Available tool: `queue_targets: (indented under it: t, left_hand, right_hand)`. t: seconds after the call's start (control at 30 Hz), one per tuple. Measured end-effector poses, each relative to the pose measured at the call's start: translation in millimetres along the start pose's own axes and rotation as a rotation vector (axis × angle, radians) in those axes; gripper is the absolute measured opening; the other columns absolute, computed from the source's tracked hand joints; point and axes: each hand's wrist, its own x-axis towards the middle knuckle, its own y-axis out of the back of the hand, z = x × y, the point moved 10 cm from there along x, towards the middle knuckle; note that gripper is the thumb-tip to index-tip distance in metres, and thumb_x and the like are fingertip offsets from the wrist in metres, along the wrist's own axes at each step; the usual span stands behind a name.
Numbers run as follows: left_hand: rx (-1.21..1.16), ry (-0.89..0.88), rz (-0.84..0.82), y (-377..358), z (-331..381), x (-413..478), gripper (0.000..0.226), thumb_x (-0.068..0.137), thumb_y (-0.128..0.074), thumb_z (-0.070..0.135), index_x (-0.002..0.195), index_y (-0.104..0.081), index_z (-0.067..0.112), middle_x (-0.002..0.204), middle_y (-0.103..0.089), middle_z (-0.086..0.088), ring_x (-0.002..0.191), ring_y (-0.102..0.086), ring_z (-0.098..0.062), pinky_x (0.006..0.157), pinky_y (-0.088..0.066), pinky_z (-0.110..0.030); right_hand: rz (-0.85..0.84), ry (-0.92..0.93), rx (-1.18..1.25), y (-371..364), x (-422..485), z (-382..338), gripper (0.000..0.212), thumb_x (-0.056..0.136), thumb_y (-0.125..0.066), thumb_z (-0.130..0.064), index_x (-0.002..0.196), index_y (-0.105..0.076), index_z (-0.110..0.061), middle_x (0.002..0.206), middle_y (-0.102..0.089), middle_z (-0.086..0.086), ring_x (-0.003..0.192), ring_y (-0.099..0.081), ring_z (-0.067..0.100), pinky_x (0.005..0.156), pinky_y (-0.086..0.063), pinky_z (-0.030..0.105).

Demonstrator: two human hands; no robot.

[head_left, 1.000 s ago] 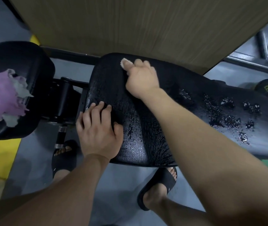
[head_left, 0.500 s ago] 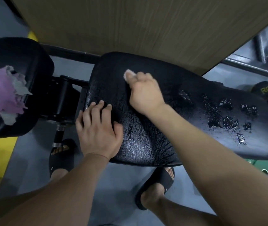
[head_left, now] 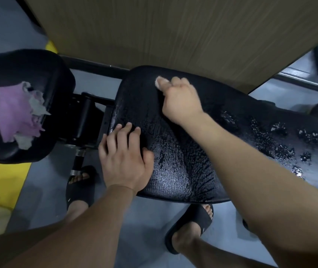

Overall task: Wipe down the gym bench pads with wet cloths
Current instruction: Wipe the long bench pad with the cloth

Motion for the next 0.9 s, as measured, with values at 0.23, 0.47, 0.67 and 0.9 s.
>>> queue_targets:
  t: [0.23, 0.47, 0.67, 0.9]
  left_hand:
    - [-0.001, 0.005, -0.014, -1.9, -1.6, -0.7, 0.053, 0.085, -0.049, 0.036, 0.133, -0.061, 0.016, 0.144, -0.054, -0.004, 0.142, -0.041, -0.028, 0.116, -0.028, -0.054]
    - [-0.017, 0.013, -0.024, -4.0, -2.5, -0.9, 0.053, 0.085, -0.048, 0.036, 0.133, -0.06, 0.016, 0.146, -0.052, -0.005, 0.143, -0.039, -0.029, 0.117, -0.027, -0.054]
    - [-0.035, 0.003, -0.022, -2.5, -1.9, -1.7, 0.052, 0.086, -0.047, 0.036, 0.132, -0.058, 0.015, 0.145, -0.052, -0.007, 0.142, -0.039, -0.03, 0.116, -0.028, -0.055]
    - [-0.061, -0.013, 0.008, -1.1, -0.8, -3.4, 0.047, 0.088, -0.047, 0.034, 0.129, -0.057, 0.014, 0.143, -0.052, -0.008, 0.139, -0.041, -0.032, 0.115, -0.029, -0.056]
  right_hand:
    - [0.02, -0.207, 0.025, 5.2, -10.6, 76.1, 0.06, 0.092, -0.048, -0.012, 0.151, -0.044, -0.024, 0.125, -0.057, 0.018, 0.114, -0.05, 0.04, 0.092, -0.042, 0.042]
    - [-0.009, -0.379, 0.032, 6.9, -34.3, 96.9, 0.057, 0.089, -0.047, -0.013, 0.146, -0.047, -0.019, 0.126, -0.056, 0.02, 0.116, -0.049, 0.042, 0.095, -0.044, 0.043]
    - [-0.045, 0.098, 0.091, 1.1, -137.2, -26.6, 0.063, 0.079, -0.039, -0.013, 0.139, -0.055, -0.012, 0.104, -0.064, 0.012, 0.082, -0.052, 0.034, 0.075, -0.051, 0.042]
    - [0.036, -0.069, -0.049, 19.8, -144.8, 53.1, 0.061, 0.081, -0.047, -0.013, 0.141, -0.058, -0.015, 0.092, -0.063, 0.014, 0.081, -0.056, 0.038, 0.069, -0.049, 0.043]
